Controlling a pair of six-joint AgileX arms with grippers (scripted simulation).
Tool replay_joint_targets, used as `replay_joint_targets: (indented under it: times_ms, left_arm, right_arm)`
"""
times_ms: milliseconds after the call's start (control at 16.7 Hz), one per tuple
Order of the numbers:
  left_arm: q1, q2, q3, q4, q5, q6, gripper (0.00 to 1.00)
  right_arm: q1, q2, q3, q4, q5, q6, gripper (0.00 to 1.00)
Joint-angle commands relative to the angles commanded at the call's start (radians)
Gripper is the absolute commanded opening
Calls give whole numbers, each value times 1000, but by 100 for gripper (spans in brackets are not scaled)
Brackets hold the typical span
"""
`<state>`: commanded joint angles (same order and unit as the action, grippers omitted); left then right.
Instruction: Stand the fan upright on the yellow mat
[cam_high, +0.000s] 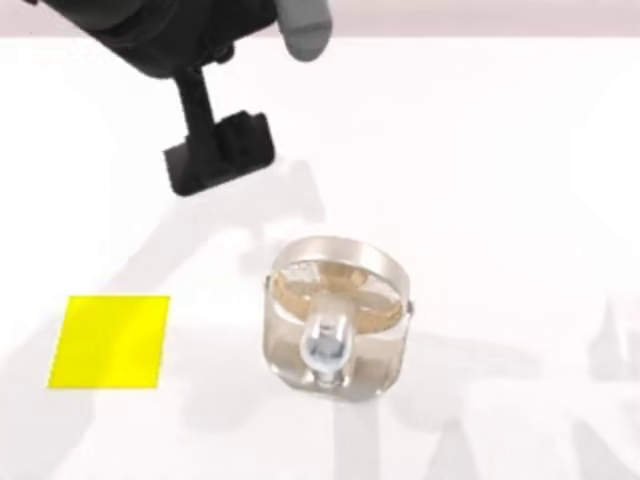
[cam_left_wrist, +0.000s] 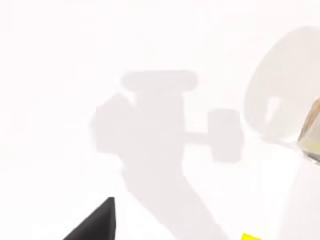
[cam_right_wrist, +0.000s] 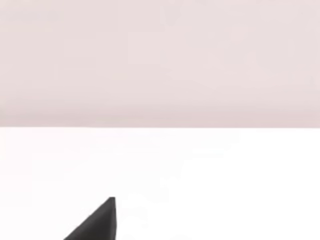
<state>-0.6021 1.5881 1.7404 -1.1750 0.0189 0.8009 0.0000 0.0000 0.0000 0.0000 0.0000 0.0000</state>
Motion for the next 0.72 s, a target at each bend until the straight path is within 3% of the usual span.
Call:
replay_joint_targets:
  times_ms: [360,720]
  left_arm:
    - [-123,421,324,-288,-10,171,100]
    - [-160,555,401,-395,-17,228,100]
  right_arm:
    - [0,0,0,0,0,0,100]
    - [0,0,0,0,0,0,100]
